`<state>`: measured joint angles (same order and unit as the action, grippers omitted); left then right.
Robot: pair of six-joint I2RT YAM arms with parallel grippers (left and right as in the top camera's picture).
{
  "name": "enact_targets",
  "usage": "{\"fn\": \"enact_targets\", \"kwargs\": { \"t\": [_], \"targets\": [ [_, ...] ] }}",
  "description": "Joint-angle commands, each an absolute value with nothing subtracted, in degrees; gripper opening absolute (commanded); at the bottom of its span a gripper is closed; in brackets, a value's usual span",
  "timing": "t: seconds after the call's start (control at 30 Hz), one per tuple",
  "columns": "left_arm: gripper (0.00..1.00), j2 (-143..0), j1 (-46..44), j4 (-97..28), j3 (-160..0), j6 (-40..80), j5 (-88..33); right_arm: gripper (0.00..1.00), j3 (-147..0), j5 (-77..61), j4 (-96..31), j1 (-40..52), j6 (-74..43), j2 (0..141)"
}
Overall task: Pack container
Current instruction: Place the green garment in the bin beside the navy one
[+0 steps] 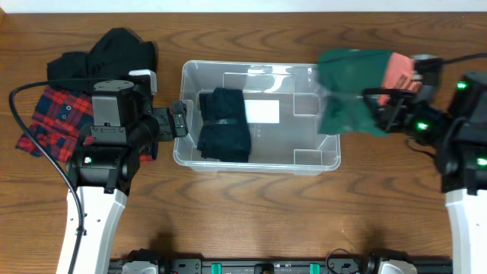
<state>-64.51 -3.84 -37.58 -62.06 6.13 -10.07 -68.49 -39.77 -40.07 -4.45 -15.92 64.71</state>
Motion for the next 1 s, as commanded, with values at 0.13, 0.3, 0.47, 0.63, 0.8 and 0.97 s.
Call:
{"fn": "enact_targets", "kwargs": {
  "t": [0.13, 0.3, 0.47, 0.63, 0.8, 0.97],
  "targets": [
    [0.98, -64.5, -3.6, -37.7, -62.7, 5.6, -9.4, 0.01, -68.4, -38.6, -27.9, 14.5, -30.3, 71.9],
    [0.98, -64.5, -3.6, -37.7, -62.7, 5.6, -9.4, 0.01, -68.4, -31.3, -24.1, 22.9, -43.3, 80.4],
    [0.98, -64.5, -3.6, -37.7, -62.7, 5.6, -9.4, 0.01, -68.4, -30.9, -20.5, 25.6, -52.1, 90.9],
    [0.98, -64.5, -3.6, -37.7, -62.7, 5.6, -9.4, 0.01, -68.4, -32.4, -17.2, 25.7, -53.4, 99.8],
    [0.98, -64.5, -3.6, -37.7, -62.7, 5.6, -9.4, 0.01, -68.3, -32.6, -17.3, 25.8, -52.6, 105.8],
    [0.98, -64.5, -3.6, -37.7, -62.7, 5.6, -9.4, 0.04, -68.3, -26.6, -20.3, 25.5, -42.8, 108.0]
  ]
}}
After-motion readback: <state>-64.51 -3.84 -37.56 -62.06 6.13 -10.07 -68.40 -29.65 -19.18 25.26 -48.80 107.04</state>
